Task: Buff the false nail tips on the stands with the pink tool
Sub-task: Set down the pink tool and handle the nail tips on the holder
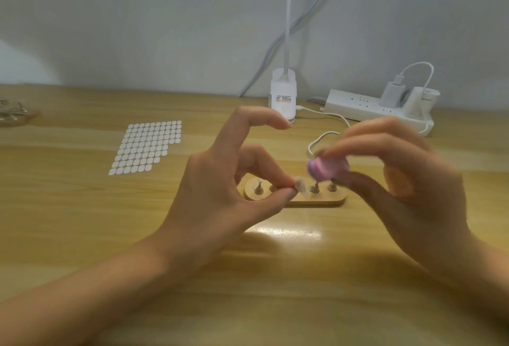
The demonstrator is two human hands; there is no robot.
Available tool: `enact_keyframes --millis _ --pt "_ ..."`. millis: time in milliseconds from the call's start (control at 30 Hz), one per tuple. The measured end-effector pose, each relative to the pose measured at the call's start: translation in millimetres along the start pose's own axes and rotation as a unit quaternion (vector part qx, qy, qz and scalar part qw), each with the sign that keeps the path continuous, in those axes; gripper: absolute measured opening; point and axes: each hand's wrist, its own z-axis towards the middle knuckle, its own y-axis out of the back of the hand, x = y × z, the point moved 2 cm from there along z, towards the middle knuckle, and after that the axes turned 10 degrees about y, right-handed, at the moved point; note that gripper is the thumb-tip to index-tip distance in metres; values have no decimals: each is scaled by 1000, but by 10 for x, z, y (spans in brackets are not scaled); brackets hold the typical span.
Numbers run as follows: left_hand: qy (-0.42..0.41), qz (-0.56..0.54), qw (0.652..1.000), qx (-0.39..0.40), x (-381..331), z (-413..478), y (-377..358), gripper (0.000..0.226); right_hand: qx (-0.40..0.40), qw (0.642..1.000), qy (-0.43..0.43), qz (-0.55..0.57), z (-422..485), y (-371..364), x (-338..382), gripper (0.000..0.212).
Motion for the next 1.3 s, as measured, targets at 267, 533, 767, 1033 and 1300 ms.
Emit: enact_keyframes --millis 267,533,767,1033,1300 --pt "-12 27 1000 -5 -4 1 8 49 25 1000 6 6 1 -16 66 20" --pt "-14 17 1000 -11 -22 -25 -4 47 41 999 10 15 -20 -65 142 19" --pt "-16 2 1000 -5 -14 -36 -6 44 34 999 7 20 -8 -49 166 19" --pt "-18 -13 1000 -2 -18 -44 -22 44 38 999 5 34 -18 -76 179 20" --pt "-22 -18 1000 5 -14 -48 -32 43 37 999 7 28 -6 -76 172 20"
